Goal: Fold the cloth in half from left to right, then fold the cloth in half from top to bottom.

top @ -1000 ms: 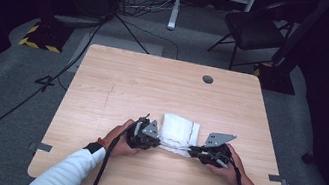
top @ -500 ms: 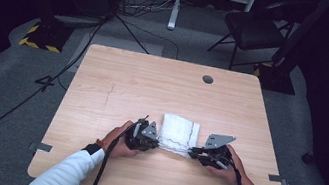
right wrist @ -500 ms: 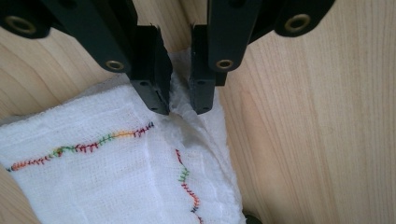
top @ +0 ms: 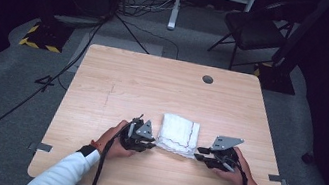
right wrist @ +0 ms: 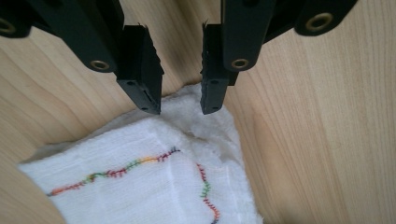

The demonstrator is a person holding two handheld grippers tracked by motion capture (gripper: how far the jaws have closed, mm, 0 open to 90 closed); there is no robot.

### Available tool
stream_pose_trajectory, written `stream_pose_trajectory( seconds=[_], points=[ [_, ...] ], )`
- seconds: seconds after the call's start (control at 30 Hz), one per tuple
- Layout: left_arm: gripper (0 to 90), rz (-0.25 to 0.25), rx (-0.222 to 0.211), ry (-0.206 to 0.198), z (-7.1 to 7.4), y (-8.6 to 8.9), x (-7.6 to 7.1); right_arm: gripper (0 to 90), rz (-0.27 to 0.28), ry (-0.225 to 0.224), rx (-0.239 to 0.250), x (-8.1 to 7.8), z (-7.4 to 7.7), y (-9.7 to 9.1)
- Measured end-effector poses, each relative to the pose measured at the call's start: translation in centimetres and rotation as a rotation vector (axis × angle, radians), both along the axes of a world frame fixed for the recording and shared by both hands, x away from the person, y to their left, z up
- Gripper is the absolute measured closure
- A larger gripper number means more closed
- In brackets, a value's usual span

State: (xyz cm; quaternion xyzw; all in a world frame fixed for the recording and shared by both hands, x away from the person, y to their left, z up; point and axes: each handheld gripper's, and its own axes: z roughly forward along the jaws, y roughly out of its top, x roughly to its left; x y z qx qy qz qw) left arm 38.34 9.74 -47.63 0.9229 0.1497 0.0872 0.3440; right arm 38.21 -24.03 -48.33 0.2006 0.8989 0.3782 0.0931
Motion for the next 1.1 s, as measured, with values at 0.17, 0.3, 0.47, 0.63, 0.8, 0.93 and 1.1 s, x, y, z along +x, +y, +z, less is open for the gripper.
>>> stream_pose_trajectory(
  seconds=[0.17, 0.3, 0.47, 0.63, 0.8, 0.93, 1.1],
  points=[
    [63.3, 0.043, -0.008, -0.014, 0.5, 1.0, -0.3, 60.0, -0.033, -0.020, 0.010, 0.2, 0.6, -0.5],
    [45.7, 0.109, -0.009, -0.025, 0.7, 1.9, -0.5, 50.8, -0.053, -0.035, -0.002, 0.2, 0.8, -0.8],
    [26.9, 0.184, 0.004, -0.037, 0.8, 3.0, -0.7, 43.0, -0.091, -0.070, -0.015, 0.2, 1.3, -1.5],
    [19.3, 0.218, 0.028, -0.050, 0.7, 3.7, -1.0, 37.4, -0.124, -0.093, -0.021, 0.4, 1.7, -2.0],
    [17.1, 0.227, 0.047, -0.073, 0.9, 4.6, -1.5, 35.6, -0.144, -0.107, -0.029, 0.3, 1.9, -2.6],
    [18.1, 0.253, 0.052, -0.091, 1.1, 5.5, -1.8, 34.4, -0.158, -0.127, -0.034, 0.1, 2.2, -3.2],
    [18.3, 0.281, 0.062, -0.108, 1.2, 6.6, -2.3, 33.7, -0.176, -0.137, -0.039, 0.0, 2.4, -4.0]
  ],
)
